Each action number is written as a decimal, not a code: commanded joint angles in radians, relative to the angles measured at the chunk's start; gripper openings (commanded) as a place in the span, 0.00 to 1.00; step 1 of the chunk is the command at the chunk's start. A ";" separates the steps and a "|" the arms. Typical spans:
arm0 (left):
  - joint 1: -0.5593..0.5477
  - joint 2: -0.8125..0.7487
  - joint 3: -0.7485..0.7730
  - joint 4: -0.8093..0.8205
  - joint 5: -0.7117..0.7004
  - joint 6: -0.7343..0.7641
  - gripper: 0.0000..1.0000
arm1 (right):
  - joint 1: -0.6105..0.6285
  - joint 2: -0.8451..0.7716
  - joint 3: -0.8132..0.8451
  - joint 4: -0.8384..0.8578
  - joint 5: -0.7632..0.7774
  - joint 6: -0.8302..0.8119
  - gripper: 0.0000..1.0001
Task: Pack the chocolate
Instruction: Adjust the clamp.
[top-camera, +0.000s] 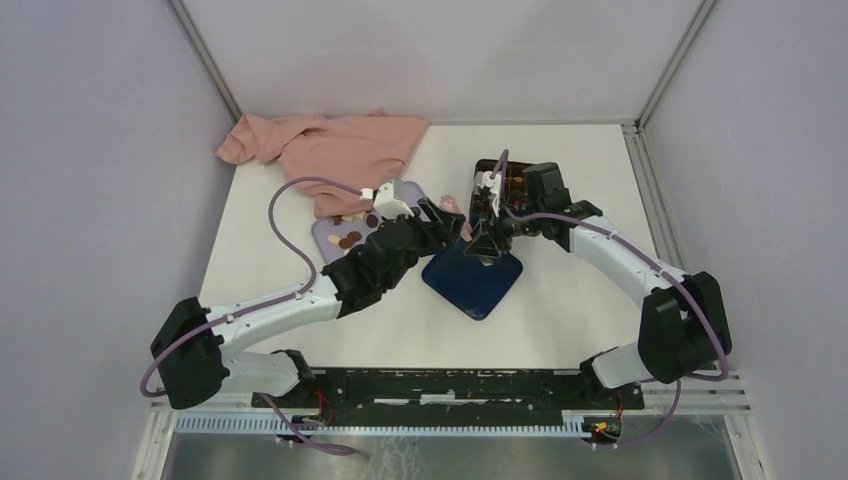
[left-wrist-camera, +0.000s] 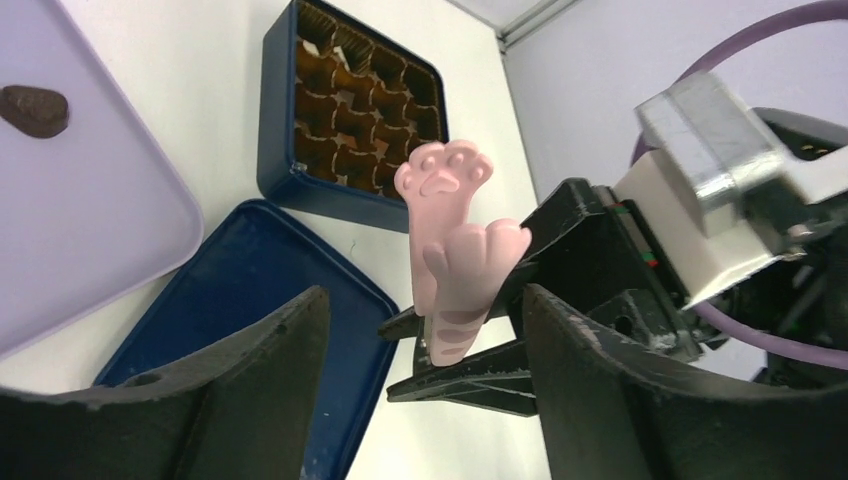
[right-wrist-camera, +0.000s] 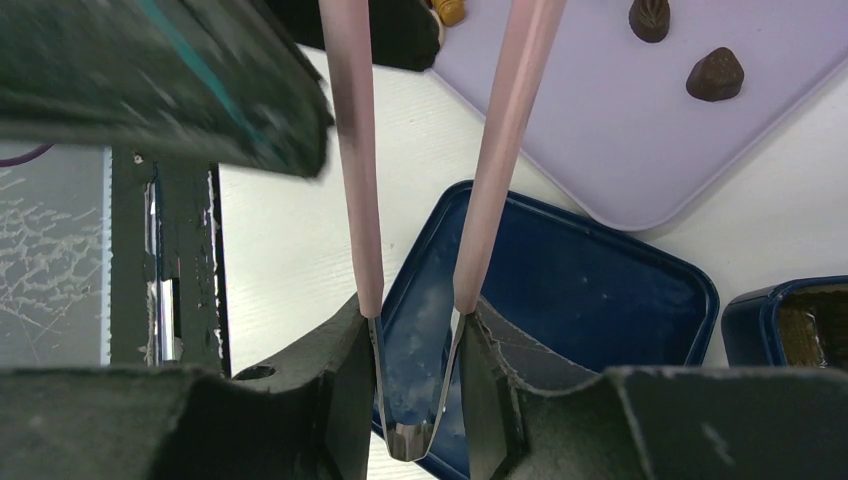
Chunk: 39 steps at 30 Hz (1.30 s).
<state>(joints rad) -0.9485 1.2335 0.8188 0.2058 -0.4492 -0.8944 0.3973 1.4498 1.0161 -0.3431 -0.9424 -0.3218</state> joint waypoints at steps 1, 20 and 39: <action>-0.043 0.057 0.087 -0.035 -0.159 -0.035 0.73 | 0.012 -0.050 -0.009 0.055 -0.019 0.022 0.37; -0.050 0.115 0.135 -0.086 -0.185 -0.322 0.06 | 0.023 -0.166 -0.065 0.103 -0.035 -0.005 0.39; -0.050 0.005 0.039 -0.036 -0.201 -0.464 0.02 | 0.023 -0.232 -0.243 0.609 -0.056 0.404 0.65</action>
<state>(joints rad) -0.9955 1.2545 0.8604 0.1158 -0.6094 -1.3067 0.4126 1.2407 0.7959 0.0460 -0.9874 -0.0895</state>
